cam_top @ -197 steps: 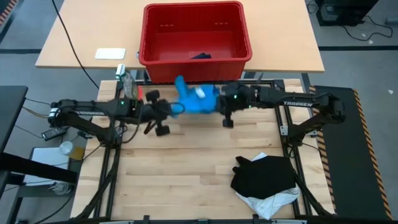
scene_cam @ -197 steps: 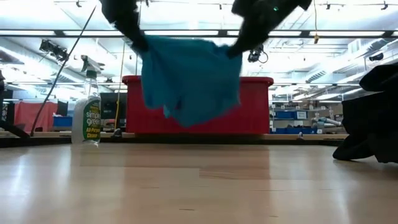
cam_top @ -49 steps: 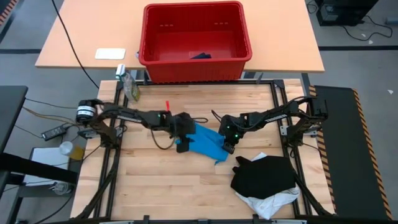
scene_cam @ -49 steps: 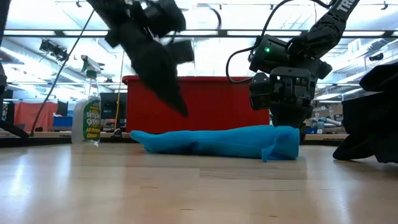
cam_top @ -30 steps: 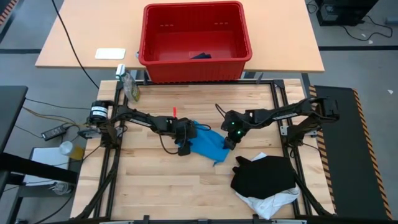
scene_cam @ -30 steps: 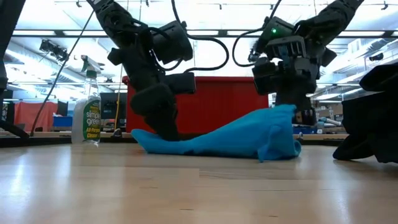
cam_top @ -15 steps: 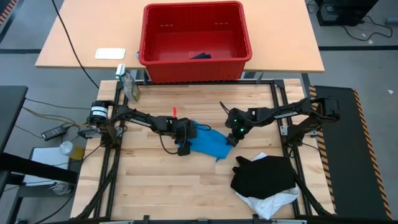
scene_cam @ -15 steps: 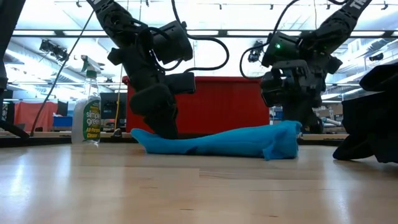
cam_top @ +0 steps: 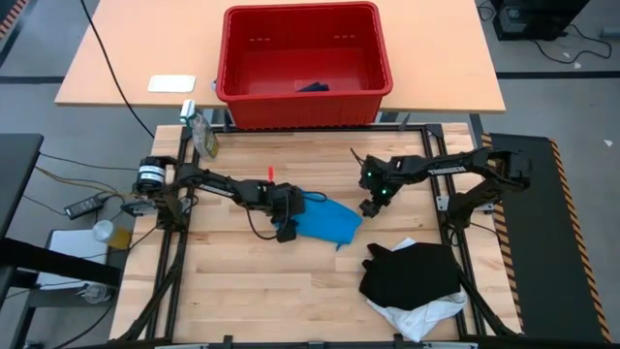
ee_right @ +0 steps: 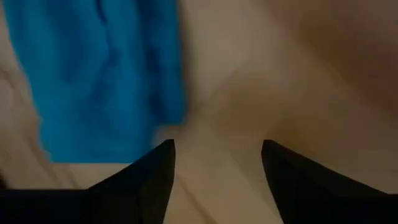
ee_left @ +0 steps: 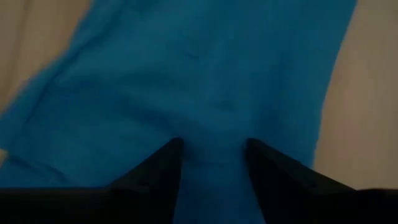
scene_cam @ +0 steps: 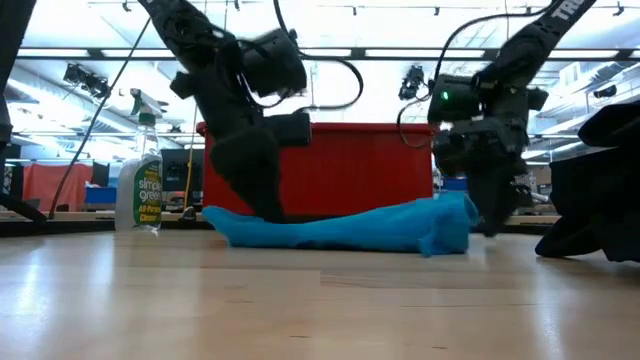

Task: Fold laundry
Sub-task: Fold the blue shorts

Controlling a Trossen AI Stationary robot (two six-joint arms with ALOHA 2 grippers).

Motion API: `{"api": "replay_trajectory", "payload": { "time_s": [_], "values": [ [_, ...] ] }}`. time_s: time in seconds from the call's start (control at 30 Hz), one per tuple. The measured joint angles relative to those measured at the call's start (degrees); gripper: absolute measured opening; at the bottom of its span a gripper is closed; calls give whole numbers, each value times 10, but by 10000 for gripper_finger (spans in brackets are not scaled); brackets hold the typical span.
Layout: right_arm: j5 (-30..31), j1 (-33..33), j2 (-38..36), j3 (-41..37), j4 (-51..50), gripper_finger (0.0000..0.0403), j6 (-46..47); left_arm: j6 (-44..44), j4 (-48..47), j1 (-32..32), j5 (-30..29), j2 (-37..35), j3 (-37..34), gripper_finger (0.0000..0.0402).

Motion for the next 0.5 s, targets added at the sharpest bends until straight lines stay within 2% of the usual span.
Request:
{"api": "replay_trajectory", "payload": {
  "time_s": [0.27, 0.4, 0.5],
  "values": [
    [65, -1, -75, 56, -7, 243, -7, -58, -49, 2, 0, -117, 0, 182],
    [84, 17, -96, 67, 49, 242, -12, -103, -92, 25, 3, -159, -2, 182],
    [109, 35, -86, 67, 96, 242, -30, -144, -104, 66, 28, -163, -37, 182]
  ]
}}
